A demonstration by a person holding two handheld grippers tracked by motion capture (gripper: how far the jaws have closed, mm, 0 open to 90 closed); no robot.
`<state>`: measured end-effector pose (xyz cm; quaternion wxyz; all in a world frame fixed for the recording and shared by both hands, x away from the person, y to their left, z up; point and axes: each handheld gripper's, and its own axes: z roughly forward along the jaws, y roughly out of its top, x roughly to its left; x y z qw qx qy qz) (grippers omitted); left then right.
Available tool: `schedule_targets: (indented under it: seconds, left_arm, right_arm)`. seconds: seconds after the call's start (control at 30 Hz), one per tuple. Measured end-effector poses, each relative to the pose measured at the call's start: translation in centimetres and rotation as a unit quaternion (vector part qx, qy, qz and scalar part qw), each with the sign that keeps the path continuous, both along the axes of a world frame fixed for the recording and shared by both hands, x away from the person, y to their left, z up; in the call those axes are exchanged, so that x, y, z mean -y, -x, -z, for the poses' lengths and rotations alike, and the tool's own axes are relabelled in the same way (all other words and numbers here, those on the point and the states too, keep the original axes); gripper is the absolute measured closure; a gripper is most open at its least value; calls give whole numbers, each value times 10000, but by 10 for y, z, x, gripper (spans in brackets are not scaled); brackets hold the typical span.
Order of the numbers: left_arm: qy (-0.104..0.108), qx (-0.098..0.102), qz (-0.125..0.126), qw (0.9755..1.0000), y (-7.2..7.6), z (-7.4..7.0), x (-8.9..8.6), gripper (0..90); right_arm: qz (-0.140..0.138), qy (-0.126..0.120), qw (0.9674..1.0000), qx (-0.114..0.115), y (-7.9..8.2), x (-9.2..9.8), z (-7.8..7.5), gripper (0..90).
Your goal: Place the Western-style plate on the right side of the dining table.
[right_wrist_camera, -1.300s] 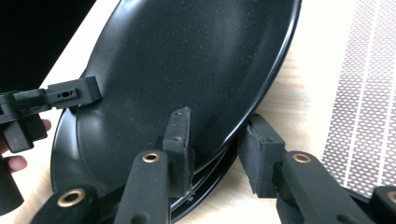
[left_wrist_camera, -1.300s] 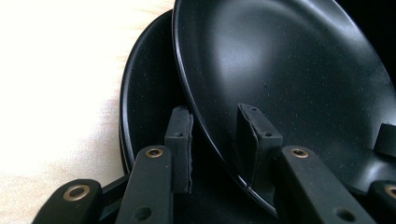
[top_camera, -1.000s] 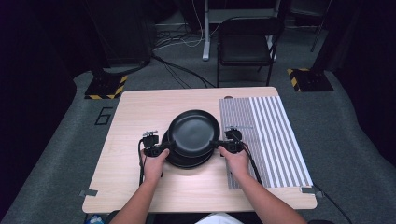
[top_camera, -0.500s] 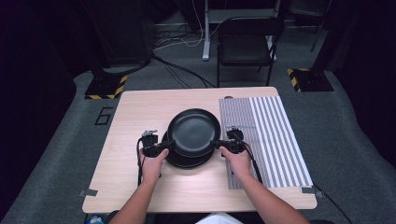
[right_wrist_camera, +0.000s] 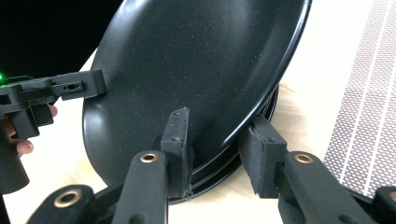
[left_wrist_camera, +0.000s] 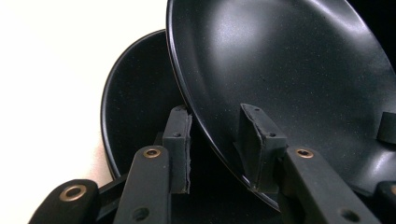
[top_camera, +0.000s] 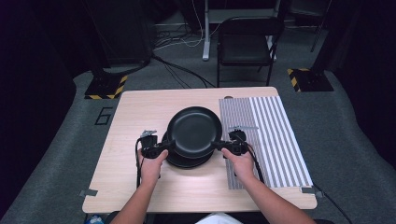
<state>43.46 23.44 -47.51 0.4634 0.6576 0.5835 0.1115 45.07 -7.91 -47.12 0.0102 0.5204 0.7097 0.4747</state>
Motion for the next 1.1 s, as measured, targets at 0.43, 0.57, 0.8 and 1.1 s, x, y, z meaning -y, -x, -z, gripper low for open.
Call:
schedule_targets:
  seconds: [0.43,0.57,0.8,1.1]
  left_arm:
    - [-127,23,97,9999,4,-5,8,653]
    - [-140,14,114,9998,4,-4,9,653]
    - [-205,60,149,9997,5,-7,9,654]
    - [-217,29,172,9996,4,-12,10,656]
  right_arm:
    - [-351,-124,9993,-58,2,15,0,631]
    - [-376,-112,9992,-81,2,17,2,633]
    - [-465,-160,9987,-146,-1,19,2,639]
    - [-486,-112,9987,-58,0,19,-2,639]
